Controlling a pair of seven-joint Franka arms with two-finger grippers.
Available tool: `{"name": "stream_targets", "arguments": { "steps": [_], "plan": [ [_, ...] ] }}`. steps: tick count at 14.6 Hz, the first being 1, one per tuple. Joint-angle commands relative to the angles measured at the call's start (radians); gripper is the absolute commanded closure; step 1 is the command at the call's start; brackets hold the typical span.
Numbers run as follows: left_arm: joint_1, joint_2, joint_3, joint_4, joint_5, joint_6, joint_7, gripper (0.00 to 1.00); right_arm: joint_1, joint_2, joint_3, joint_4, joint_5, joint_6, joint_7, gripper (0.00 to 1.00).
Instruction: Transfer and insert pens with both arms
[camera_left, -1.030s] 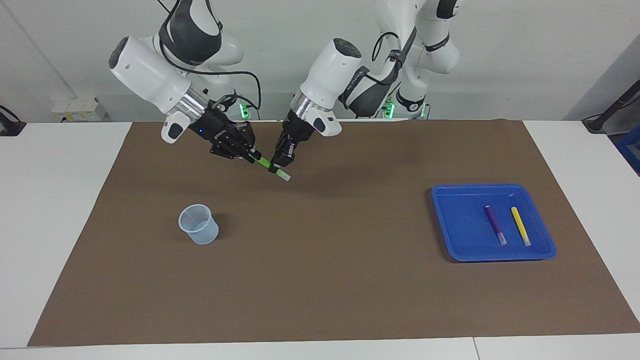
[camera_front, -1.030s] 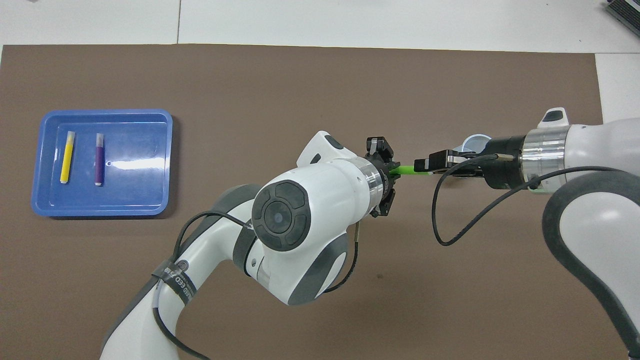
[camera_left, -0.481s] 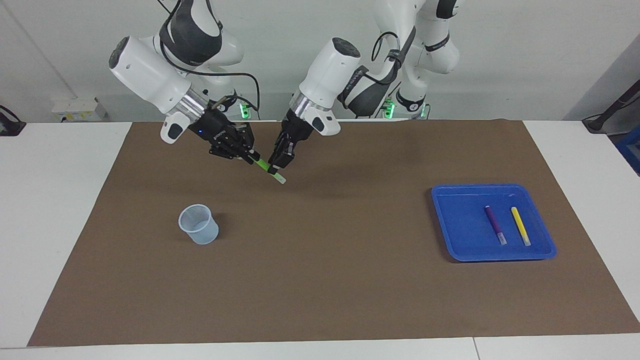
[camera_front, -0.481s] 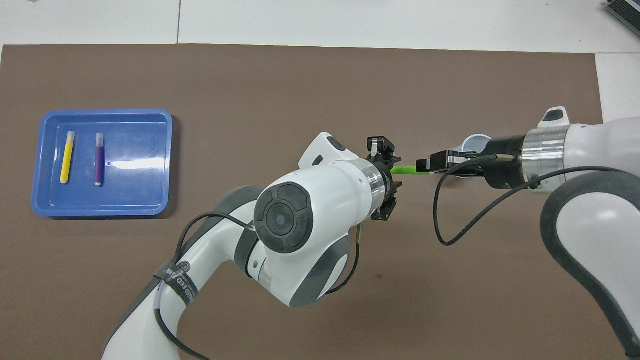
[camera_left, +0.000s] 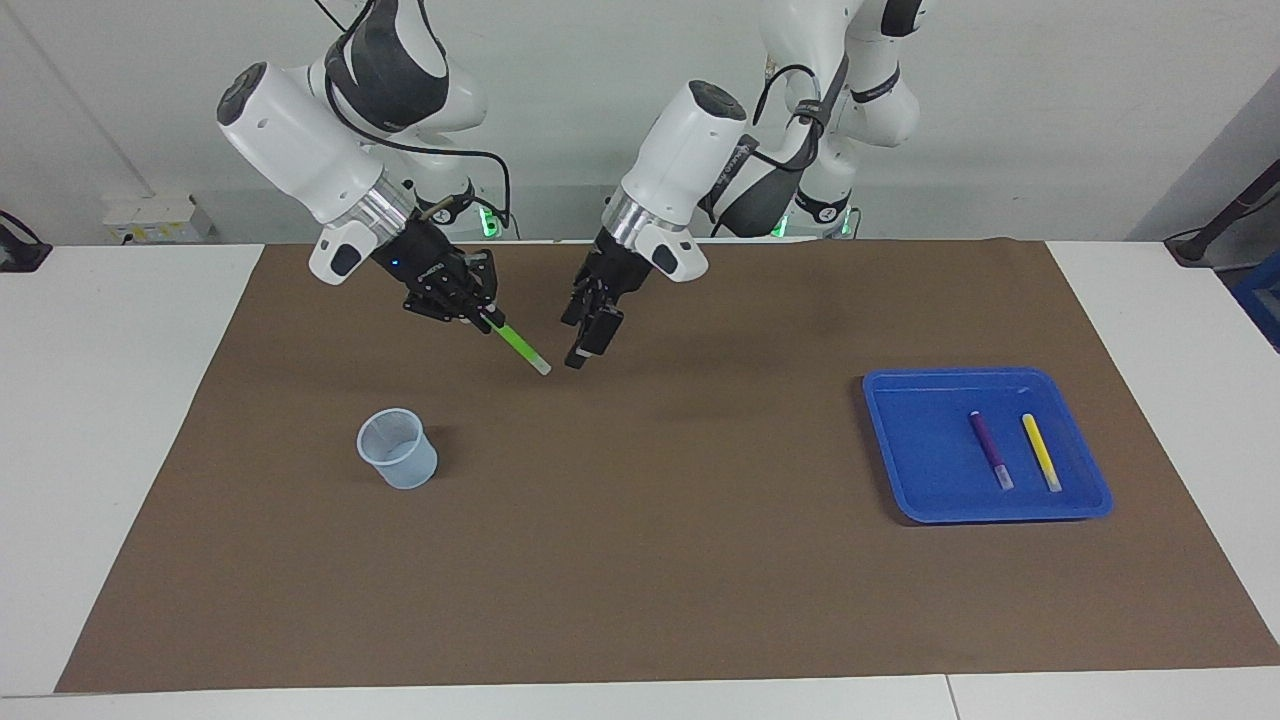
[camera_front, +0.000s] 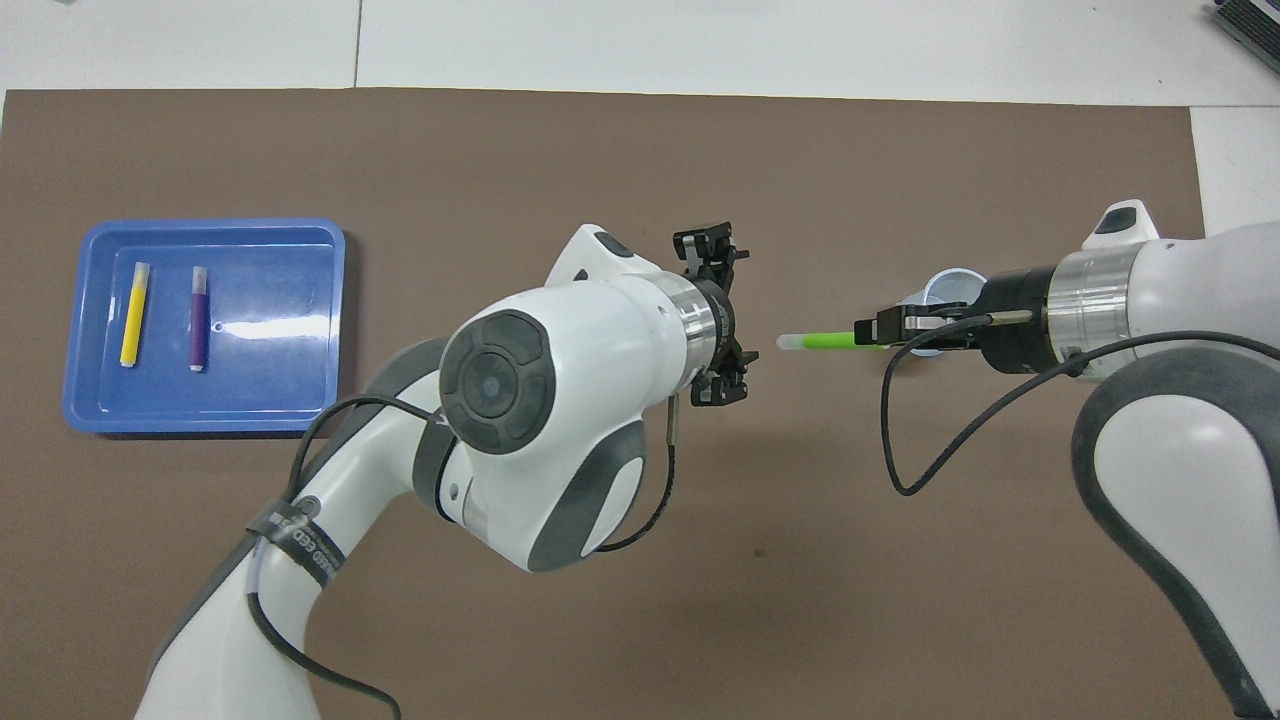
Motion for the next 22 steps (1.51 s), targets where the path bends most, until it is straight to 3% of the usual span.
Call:
{"name": "stream_targets", "arguments": {
  "steps": [1, 6, 11, 15, 19, 22],
  "plan": [
    [0.060, -0.032, -0.002, -0.003, -0.002, -0.036, 0.000, 0.00, -0.037, 0.039, -0.001, 0.085, -0.069, -0.082, -0.025, 1.00],
    [0.135, -0.029, -0.002, 0.002, -0.015, 0.023, -0.009, 0.00, -0.071, 0.046, -0.003, 0.141, -0.231, -0.148, -0.031, 1.00],
    [0.182, -0.029, -0.001, 0.009, 0.011, 0.037, 0.017, 0.00, -0.115, 0.053, -0.003, 0.141, -0.421, -0.116, -0.205, 1.00],
    [0.256, -0.046, 0.007, 0.009, 0.104, -0.077, 0.167, 0.00, -0.137, 0.090, -0.003, 0.141, -0.464, -0.022, -0.283, 1.00],
    [0.371, -0.051, 0.005, 0.008, 0.109, -0.145, 0.456, 0.00, -0.120, 0.162, -0.003, 0.139, -0.483, 0.071, -0.275, 1.00],
    [0.489, -0.068, 0.007, 0.005, 0.109, -0.268, 0.888, 0.00, -0.121, 0.167, -0.003, 0.121, -0.491, 0.068, -0.275, 1.00]
  ]
}}
